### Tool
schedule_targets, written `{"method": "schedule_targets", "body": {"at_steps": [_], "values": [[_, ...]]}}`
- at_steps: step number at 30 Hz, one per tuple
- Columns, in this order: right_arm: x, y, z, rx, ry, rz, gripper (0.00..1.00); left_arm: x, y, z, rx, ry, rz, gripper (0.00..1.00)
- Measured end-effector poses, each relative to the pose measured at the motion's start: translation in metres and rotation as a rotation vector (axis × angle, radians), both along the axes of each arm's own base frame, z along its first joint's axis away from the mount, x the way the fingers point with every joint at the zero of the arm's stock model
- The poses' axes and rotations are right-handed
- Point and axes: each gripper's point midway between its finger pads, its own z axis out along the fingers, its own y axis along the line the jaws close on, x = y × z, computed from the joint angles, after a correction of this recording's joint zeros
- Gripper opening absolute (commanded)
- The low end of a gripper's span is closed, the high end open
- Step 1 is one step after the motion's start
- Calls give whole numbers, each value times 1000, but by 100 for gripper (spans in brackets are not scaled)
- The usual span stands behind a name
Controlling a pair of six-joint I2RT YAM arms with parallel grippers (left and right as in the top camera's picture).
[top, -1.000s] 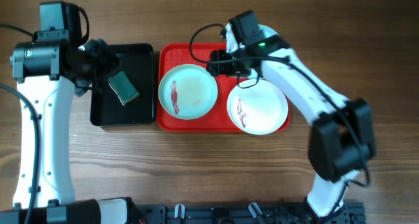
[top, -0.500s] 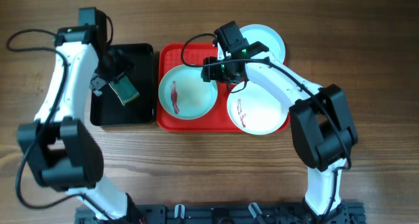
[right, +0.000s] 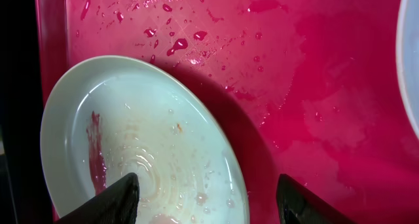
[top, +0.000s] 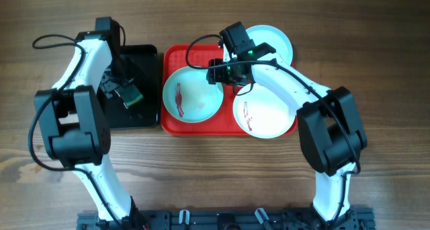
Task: Clean dirty plates on tray and stack at the side
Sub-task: 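Grasp the green sponge with the left gripper and lift it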
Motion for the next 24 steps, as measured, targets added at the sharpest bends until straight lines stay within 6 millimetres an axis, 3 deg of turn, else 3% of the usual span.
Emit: {"method": "schedule_targets", "body": {"at_steps": [3,8,11,13,15,24], "values": [[0,-1,0,-5,-1,-2,69,1,0,-9,-1,9,-24,71],[0,-2,-1,-9,-1,-3,70,7,1,-12,2,-8,-48,43],[0,-2,-1,-10,0,-4,70,10,1,-12,4,-19,-55,33],[0,-3,-1,-14,1,-5,70,11,2,-12,4,-22,-55,13],[-1,-4,-2,-19,2,-6,70,11,1,-12,4,-22,-58,5],[-3,-6,-3,-32,13,-9,71,10,1,-12,4,-20,-63,4]]}}
